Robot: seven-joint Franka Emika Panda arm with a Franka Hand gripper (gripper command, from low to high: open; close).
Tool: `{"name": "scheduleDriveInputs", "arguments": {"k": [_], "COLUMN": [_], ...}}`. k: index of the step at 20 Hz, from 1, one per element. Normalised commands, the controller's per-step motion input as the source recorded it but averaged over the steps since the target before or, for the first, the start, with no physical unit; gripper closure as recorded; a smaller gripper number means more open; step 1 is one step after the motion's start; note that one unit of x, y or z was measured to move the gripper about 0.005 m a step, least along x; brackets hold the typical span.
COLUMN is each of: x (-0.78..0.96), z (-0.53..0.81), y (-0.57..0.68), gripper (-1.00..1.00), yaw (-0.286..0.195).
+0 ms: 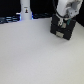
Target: Open the kcup holder, insert the kcup into the holder, and close the kcup holder
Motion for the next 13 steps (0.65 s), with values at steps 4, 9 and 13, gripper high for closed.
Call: {"name": "scheduleDriveInputs", "arguments": {"k": [4, 9, 13], "x": [0.04, 0.01, 0.00], "z": [0.71, 0.36, 0.00], "y": [0.11, 0.00, 0.00], "gripper": [-1.00, -1.00, -1.00], "yaw": [0.053, -0.004, 0.000]}}
